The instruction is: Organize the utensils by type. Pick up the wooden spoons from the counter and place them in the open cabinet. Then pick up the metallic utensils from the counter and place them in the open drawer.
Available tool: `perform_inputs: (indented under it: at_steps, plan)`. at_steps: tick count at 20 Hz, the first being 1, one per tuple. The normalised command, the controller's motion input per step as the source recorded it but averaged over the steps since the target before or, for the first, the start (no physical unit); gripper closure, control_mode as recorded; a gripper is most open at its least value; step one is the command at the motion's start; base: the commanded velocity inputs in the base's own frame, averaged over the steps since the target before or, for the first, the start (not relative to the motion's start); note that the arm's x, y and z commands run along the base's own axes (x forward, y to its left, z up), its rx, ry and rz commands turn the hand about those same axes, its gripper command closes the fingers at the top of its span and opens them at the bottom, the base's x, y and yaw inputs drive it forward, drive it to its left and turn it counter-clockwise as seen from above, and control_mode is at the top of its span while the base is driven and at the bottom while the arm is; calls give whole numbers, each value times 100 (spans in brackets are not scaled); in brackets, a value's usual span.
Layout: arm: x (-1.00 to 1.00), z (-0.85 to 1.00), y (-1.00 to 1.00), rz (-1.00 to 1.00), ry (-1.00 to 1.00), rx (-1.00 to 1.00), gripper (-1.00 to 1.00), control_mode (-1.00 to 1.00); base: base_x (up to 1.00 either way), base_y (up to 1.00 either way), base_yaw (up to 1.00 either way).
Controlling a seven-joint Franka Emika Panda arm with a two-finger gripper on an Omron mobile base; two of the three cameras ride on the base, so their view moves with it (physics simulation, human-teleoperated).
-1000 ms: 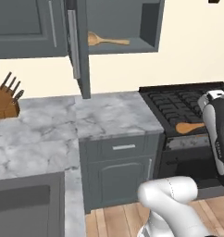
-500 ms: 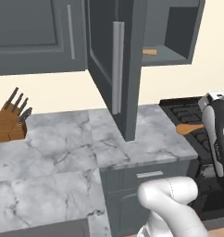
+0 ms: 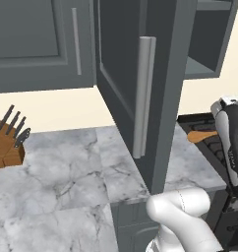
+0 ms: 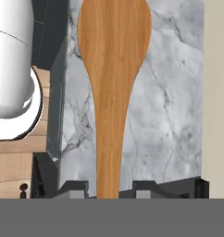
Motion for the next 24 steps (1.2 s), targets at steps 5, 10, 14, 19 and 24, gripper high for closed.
perform_inputs:
  at_steps: [5, 10, 14, 19, 24]
  plan:
    - [-2, 1, 1, 0, -2, 0, 100, -100, 0, 0, 0]
    - [-4, 37, 12, 2, -23, 0, 100, -100, 0, 0, 0]
    - [2, 68, 28, 3, -19, -3, 100, -100, 0, 0, 0]
    - [13, 74, 34, 5, -13, -10, 100, -100, 0, 0, 0]
    - [27, 78, 11, 11, -12, -3, 100, -100, 0, 0, 0]
